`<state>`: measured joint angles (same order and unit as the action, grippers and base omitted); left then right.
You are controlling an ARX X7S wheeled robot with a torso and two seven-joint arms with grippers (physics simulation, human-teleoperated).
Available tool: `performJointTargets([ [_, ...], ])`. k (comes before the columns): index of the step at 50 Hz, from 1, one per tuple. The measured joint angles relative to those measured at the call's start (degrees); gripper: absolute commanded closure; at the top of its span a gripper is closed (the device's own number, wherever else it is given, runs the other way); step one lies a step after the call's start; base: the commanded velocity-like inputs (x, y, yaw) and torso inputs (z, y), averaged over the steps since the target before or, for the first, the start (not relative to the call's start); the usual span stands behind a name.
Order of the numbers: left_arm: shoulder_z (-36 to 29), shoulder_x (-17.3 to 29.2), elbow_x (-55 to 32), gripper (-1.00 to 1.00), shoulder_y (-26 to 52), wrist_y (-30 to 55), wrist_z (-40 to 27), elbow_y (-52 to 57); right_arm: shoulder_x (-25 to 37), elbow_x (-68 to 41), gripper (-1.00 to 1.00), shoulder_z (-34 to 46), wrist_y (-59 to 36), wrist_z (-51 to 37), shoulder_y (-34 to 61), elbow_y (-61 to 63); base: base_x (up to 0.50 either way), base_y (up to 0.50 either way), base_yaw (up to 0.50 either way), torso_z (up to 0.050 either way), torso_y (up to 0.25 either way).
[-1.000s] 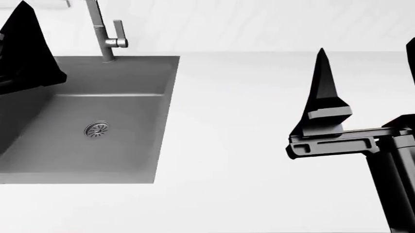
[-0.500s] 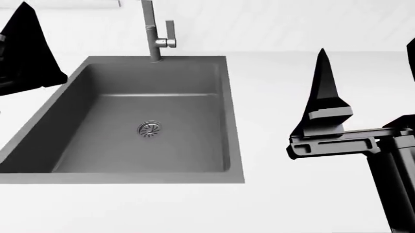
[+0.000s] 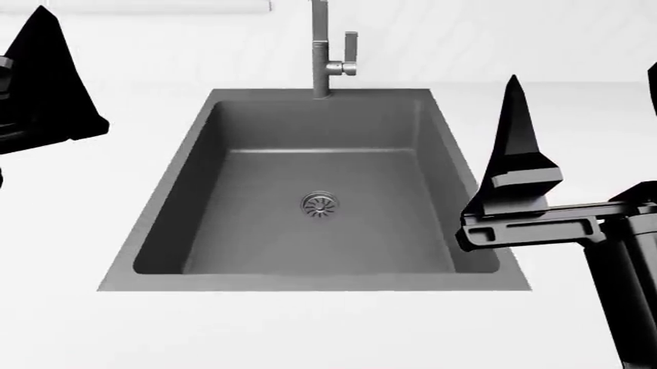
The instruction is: Pick up the bowl with donut and place it on the tray. Pick up the cupcake and place it on the tray.
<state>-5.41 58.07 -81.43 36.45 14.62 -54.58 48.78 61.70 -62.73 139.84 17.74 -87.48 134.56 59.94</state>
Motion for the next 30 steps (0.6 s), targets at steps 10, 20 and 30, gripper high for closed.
performJointTargets([
  [10,0.03,-0.03,-0.03,-1.00,0.03,0.07,-0.05,-0.01,0.11,-0.09,-1.00,-0.07,-0.09,0.08,0.02,0.00,0.00,0.50,0.00,0.000,0.001],
  [20,0.06,-0.10,0.03,-1.00,0.05,0.13,-0.04,-0.06,0.14,-0.14,-1.00,-0.10,-0.21,0.13,-0.05,-0.01,0.00,0.50,0.00,0.000,0.000],
  [30,0.12,-0.12,0.06,-1.00,-0.03,0.16,-0.04,0.04,0.14,-0.16,-1.00,-0.11,-0.31,0.17,-0.18,-0.03,0.00,0.50,0.00,0.000,0.000],
])
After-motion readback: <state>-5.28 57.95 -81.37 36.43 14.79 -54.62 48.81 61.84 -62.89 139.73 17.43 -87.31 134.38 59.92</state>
